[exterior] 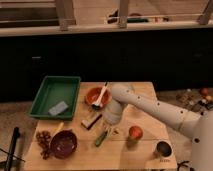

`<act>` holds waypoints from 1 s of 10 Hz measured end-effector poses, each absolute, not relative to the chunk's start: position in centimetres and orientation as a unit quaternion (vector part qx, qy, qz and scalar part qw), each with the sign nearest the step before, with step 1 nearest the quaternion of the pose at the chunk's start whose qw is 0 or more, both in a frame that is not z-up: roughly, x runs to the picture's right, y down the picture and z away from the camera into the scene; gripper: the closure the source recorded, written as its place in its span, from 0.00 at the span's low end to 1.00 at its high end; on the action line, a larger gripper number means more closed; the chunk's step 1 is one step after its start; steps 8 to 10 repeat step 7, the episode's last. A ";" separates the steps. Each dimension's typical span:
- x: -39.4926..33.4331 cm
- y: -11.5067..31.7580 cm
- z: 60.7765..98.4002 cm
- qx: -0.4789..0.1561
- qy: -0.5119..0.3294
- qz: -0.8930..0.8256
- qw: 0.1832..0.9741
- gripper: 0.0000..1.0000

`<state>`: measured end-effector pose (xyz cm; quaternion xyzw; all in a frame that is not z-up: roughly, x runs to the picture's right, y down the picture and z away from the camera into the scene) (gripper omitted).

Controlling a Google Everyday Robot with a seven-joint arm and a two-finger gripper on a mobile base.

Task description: Place pepper in table surface

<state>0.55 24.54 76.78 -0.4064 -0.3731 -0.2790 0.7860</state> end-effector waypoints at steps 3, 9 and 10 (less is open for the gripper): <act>0.3 26.2 78.2 -0.403 -0.366 -0.273 0.793 1.00; 0.4 27.4 79.5 -0.410 -0.359 -0.259 0.798 0.98; 0.4 27.4 79.5 -0.410 -0.359 -0.259 0.798 0.98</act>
